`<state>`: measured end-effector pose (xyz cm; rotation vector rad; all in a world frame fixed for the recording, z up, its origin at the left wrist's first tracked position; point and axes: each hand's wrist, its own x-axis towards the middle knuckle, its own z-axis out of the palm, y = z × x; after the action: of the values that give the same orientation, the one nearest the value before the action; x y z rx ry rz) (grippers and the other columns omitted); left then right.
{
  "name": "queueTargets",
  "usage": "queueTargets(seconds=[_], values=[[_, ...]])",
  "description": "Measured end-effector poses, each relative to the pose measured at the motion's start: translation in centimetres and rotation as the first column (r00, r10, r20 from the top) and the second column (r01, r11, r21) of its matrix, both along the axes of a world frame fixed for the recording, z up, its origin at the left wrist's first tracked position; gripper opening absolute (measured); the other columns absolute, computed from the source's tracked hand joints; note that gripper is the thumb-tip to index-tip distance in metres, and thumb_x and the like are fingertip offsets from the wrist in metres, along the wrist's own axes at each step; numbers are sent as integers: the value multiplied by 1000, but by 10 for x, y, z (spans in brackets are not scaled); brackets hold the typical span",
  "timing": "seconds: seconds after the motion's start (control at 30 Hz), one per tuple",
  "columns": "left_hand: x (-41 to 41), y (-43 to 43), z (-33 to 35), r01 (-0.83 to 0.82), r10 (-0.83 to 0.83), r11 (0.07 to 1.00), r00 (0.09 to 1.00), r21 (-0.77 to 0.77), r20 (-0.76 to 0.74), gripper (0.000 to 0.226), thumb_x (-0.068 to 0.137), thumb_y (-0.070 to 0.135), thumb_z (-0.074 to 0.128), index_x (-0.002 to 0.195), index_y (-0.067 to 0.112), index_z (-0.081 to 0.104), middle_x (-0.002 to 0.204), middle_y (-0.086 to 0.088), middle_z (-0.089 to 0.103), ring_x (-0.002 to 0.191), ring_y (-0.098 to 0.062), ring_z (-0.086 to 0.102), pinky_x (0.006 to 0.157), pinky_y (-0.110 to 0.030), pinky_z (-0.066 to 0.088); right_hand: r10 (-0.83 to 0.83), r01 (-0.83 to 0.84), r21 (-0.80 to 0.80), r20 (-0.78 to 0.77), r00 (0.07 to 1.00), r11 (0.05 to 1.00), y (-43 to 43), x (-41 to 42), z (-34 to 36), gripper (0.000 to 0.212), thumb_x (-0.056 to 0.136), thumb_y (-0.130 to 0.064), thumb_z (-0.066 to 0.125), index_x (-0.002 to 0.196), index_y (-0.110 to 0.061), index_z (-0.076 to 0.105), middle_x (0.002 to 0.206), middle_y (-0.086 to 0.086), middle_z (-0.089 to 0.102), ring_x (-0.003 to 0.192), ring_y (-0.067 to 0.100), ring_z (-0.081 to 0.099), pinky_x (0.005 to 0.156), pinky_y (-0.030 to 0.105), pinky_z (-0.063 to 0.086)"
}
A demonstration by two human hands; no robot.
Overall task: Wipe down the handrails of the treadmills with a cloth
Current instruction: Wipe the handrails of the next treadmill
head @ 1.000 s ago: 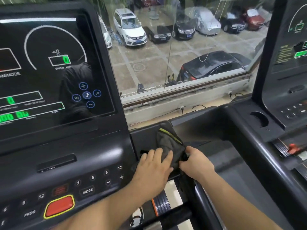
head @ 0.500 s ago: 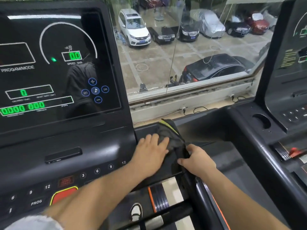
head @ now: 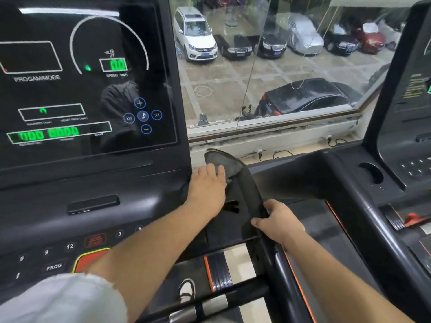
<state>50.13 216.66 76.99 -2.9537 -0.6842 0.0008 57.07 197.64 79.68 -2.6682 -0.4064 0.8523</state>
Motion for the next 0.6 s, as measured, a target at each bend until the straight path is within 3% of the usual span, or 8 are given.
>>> queueTargets(seconds=[0.1,0.2,0.3,0.37,0.47,0.53,0.6], values=[[4,-25,3,-131,131,989,991,-74,-5,59,105,35,43,154,4,31,134,-19,48,115,-35,50,89,-45,45,5,-5,13,-3,1000,1000,-1,0,-1,37,83,-45,76,107,-38,49,95,-17,61,96,15,65,87,38,56],[-49,-75,-3,87,-78,975,996,-205,50,61,98,45,55,144,5,50,116,-18,57,96,-34,57,73,-45,51,6,-7,28,8,1000,1000,-1,1,-3,34,80,-39,76,104,-38,52,98,-14,66,93,15,67,86,40,58],[-76,-76,-15,279,-268,943,960,-180,83,54,95,48,58,135,12,59,105,-13,57,88,-31,56,68,-43,50,-3,4,44,-9,1000,999,0,3,-3,33,73,-32,72,104,-34,58,94,-14,69,87,15,68,83,42,60],[-56,-47,-11,236,-229,970,968,-62,98,53,100,46,51,141,14,53,113,-12,57,98,-32,53,78,-45,45,-9,10,47,-28,1000,999,1,4,-2,34,75,-36,79,103,-34,59,92,-14,67,90,16,68,87,44,59],[-15,-3,-2,19,-19,1000,1000,20,24,58,108,41,35,158,11,28,137,-17,46,120,-35,45,98,-49,36,-19,22,54,-52,998,998,1,3,0,36,79,-40,81,107,-34,59,95,-18,65,93,14,67,90,46,58],[-9,-10,-2,-84,83,996,996,4,24,61,108,40,35,158,6,24,139,-19,46,120,-35,46,98,-48,38,-21,23,52,-45,999,998,-1,1,-2,41,80,-44,79,114,-34,59,99,-17,65,95,14,67,90,46,58],[-26,-42,-4,-62,68,995,996,-81,65,62,105,42,43,154,5,34,131,-18,53,111,-34,51,91,-48,42,-20,22,57,-30,999,998,-2,2,-5,50,78,-48,79,121,-34,58,106,-14,67,98,15,67,89,45,58]])
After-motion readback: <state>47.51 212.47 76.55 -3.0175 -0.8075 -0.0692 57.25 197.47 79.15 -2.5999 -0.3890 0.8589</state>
